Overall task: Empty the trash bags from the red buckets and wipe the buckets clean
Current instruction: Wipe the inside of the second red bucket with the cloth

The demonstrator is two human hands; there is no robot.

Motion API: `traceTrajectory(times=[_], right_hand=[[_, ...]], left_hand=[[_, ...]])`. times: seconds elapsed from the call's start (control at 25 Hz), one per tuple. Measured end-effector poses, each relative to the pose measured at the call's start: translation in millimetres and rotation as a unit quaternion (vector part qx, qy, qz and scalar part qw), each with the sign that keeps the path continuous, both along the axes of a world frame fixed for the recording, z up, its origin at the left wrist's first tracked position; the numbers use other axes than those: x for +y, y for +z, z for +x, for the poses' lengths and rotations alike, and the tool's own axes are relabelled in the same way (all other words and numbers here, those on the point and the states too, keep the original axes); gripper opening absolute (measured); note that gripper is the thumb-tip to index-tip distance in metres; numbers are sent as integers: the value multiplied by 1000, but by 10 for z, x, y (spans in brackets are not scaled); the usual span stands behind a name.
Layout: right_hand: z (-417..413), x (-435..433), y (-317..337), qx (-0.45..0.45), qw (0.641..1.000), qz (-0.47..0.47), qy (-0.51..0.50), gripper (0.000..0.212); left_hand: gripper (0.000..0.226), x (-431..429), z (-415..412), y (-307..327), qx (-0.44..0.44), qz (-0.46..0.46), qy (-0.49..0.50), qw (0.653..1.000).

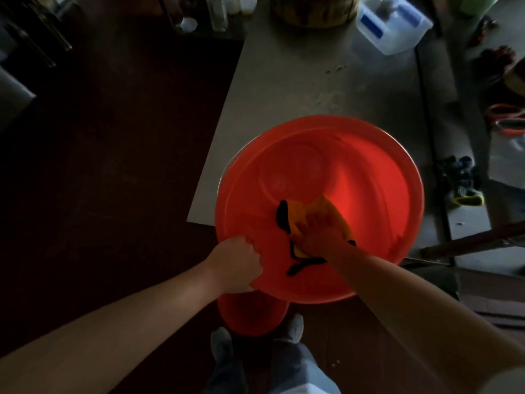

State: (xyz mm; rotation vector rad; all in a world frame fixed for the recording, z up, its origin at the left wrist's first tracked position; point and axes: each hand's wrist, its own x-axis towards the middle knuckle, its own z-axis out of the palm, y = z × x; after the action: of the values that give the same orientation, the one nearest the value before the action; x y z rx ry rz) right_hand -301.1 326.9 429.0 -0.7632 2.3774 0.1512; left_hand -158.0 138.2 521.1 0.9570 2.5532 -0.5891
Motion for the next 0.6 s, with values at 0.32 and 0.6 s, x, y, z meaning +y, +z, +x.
traceTrajectory(times=[0.32,0.6], right_hand=[[787,270,603,2,997,77,15,69],[969,320,757,0,996,84,-10,69]], left_hand=[[47,24,104,117,-1,41,10,999],[46,17,82,243,-24,18,16,999]])
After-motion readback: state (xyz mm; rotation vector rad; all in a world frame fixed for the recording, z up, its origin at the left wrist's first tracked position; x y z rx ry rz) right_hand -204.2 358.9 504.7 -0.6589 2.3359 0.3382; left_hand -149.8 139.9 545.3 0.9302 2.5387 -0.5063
